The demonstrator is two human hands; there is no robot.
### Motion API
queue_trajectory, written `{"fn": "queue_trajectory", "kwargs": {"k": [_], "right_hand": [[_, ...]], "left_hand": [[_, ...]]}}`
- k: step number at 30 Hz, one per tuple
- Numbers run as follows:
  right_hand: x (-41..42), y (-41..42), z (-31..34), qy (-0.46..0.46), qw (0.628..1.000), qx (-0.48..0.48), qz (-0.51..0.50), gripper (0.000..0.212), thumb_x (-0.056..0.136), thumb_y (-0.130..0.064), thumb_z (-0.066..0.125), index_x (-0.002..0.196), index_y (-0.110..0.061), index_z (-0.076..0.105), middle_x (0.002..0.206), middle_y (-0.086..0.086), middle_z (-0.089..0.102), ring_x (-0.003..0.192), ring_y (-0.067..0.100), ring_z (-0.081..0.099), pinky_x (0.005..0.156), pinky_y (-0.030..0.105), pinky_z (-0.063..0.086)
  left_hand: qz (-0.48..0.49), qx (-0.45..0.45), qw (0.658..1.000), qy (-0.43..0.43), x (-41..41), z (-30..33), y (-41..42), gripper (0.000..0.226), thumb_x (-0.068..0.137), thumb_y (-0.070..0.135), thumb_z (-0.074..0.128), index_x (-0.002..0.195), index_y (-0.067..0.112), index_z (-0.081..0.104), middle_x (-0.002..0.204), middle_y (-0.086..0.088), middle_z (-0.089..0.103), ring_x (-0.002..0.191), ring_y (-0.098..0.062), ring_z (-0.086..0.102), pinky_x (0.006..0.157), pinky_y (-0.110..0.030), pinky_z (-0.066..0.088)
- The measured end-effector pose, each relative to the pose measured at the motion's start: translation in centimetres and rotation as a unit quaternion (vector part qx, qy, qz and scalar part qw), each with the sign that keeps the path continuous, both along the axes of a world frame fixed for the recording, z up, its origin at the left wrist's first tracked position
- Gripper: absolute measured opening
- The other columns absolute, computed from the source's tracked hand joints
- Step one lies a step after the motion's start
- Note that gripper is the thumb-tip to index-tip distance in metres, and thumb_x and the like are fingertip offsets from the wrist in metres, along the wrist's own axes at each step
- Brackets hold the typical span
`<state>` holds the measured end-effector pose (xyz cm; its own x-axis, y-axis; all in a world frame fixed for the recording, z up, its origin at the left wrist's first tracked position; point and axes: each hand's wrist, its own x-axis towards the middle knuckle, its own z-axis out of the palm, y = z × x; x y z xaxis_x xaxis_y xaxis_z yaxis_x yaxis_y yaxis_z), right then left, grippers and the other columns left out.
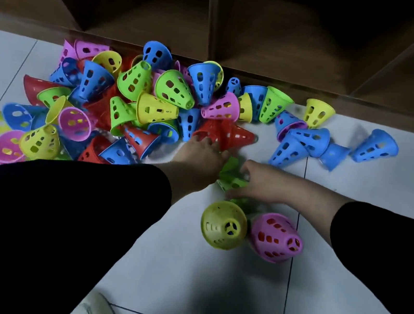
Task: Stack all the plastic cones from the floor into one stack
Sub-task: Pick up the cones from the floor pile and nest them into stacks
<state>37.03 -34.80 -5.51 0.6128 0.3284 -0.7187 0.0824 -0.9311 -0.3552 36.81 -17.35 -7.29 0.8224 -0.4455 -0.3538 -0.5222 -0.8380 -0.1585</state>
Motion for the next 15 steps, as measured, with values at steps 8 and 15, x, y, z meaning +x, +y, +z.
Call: {"fn": "queue_trajectory", "kwargs": {"k": [8,15], "right_hand": [[-0.5,-0.7,-2.4,-0.072,0.997,-0.001,-0.008,0.056,0.073,-0.044,0.079,0.115,-0.016,0.055,0.105,0.007,0.062,0.089,0.021,0.061,0.069,0.034,0.052],[0.0,-3.7,3.2,-0.149,0.968,0.113,-0.165,0.049,0.076,-0.041,0.076,0.119,-0.029,0.055,0.099,-0.010,0.060,0.084,0.007,0.059,0.058,0.023,0.042]], "left_hand": [[0.120,-0.131,0.982,0.065,-0.4,-0.3,0.3,0.058,0.085,0.040,0.068,0.133,0.014,0.046,0.124,-0.015,0.052,0.112,-0.035,0.055,0.089,-0.044,0.048],[0.303,-0.450,0.834,0.098,-2.0,4.6,1.6,0.056,0.087,0.047,0.067,0.134,0.024,0.044,0.114,-0.001,0.062,0.099,-0.021,0.061,0.087,-0.040,0.052]]}}
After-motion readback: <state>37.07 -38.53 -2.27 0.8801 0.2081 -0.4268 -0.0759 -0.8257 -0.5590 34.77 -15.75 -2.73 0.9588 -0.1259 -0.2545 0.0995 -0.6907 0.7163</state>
